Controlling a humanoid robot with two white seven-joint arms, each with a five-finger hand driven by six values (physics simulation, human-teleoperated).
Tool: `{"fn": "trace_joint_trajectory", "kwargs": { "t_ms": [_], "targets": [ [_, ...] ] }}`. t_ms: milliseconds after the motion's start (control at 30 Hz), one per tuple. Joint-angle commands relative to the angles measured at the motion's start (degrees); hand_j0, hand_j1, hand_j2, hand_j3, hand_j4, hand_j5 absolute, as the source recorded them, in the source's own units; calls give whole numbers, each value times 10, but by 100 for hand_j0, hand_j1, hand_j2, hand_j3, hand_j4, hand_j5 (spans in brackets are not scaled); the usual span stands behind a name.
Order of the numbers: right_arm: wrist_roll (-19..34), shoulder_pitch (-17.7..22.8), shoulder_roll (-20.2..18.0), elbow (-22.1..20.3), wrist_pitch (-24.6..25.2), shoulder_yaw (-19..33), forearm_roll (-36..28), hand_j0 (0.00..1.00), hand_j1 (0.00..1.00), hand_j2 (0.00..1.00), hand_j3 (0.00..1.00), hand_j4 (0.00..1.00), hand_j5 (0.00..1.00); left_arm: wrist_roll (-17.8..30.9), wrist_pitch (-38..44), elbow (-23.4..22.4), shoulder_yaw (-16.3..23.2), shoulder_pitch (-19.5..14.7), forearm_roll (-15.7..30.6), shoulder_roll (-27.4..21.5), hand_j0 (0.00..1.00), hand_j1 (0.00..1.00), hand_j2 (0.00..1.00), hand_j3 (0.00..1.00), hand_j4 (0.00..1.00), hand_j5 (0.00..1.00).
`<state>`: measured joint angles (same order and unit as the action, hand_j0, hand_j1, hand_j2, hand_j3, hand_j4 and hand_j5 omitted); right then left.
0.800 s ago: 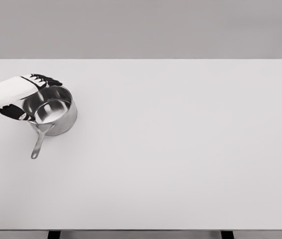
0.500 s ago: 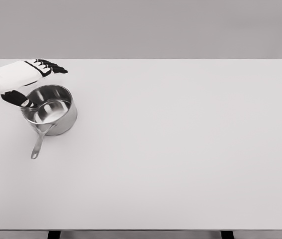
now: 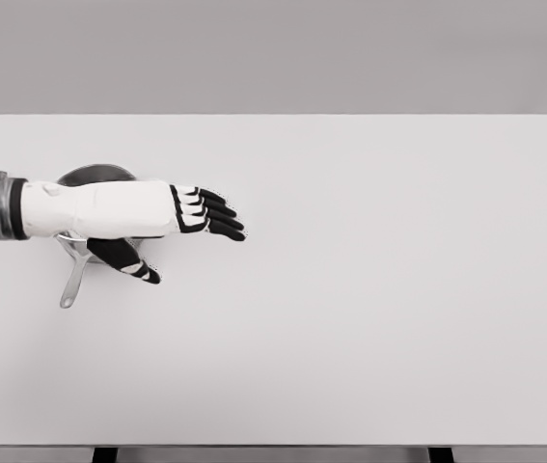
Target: Rotate pot handle
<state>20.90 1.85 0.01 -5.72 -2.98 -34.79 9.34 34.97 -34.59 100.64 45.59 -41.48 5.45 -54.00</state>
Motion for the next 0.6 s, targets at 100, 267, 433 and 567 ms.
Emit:
{"fn": "trace_joint_trajectory", "kwargs": {
  "t_ms": [100, 267, 433, 567],
  "targets": [
    [0, 0, 0, 0, 0, 0, 0, 100, 100, 100, 100, 100, 100, 0, -4, 2, 39, -1, -10, -63, 100, 100, 100, 100, 100, 100],
    [0, 0, 0, 0, 0, 0, 0, 100, 100, 100, 100, 100, 100, -1, -4, 2, 38, -1, -50, -72, 100, 100, 100, 100, 100, 100],
    [0, 0, 0, 0, 0, 0, 0, 100, 100, 100, 100, 100, 100, -2, -4, 2, 39, -1, -56, -78, 100, 100, 100, 100, 100, 100],
    [0, 0, 0, 0, 0, 0, 0, 100, 100, 100, 100, 100, 100, -2, -4, 0, 39, 0, -57, -102, 100, 100, 100, 100, 100, 100]
  ]
}}
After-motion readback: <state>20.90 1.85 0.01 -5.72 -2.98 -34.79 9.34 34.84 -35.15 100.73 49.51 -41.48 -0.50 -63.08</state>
